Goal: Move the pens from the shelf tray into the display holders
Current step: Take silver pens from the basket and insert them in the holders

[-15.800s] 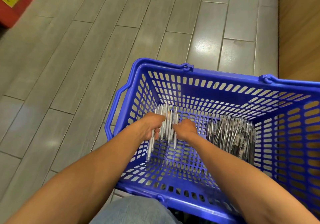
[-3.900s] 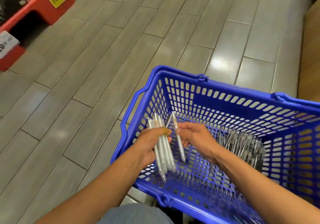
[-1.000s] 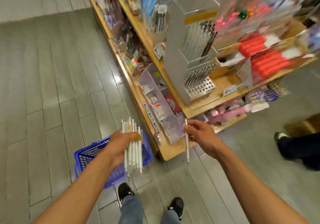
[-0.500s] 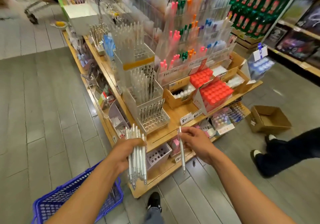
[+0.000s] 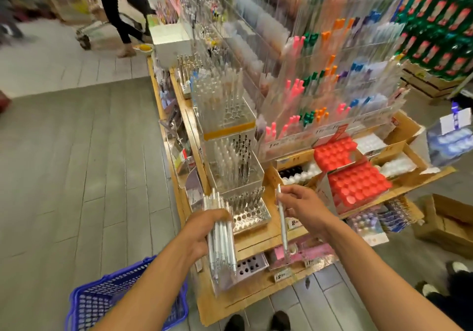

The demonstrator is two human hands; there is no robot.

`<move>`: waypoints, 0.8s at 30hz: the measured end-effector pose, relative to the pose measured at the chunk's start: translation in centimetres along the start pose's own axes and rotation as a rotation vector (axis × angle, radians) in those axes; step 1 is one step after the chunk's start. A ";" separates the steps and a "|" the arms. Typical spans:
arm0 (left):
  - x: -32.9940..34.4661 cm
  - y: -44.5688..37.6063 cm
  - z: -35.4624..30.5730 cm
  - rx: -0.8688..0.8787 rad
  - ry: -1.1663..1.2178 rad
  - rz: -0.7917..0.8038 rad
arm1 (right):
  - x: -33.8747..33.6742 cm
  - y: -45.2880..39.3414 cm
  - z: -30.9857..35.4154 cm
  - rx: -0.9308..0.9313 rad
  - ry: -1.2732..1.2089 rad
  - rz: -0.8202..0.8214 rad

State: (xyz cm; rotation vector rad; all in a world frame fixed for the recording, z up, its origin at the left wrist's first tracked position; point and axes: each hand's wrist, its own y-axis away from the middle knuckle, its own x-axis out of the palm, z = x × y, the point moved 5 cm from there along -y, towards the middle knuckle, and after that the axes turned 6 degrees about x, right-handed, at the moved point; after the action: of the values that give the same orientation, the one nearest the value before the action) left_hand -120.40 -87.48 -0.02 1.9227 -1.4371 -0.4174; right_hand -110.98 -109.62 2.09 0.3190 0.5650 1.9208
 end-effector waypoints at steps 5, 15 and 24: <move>1.4 -0.4 -3.9 0.076 0.079 -0.086 | -0.2 -4.1 4.9 -0.083 0.155 0.122; 5.7 0.0 -7.8 0.199 0.252 -0.232 | -2.3 -8.1 21.8 -0.521 0.292 0.197; 6.3 -0.7 -8.5 0.194 0.331 -0.273 | 2.6 -9.6 27.7 -0.762 0.299 0.185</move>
State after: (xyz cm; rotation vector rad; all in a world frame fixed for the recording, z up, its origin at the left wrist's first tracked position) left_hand -112.51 -90.42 6.41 2.2315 -1.0359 -0.0740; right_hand -91.56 -97.40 20.62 -0.4231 -0.0415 2.2223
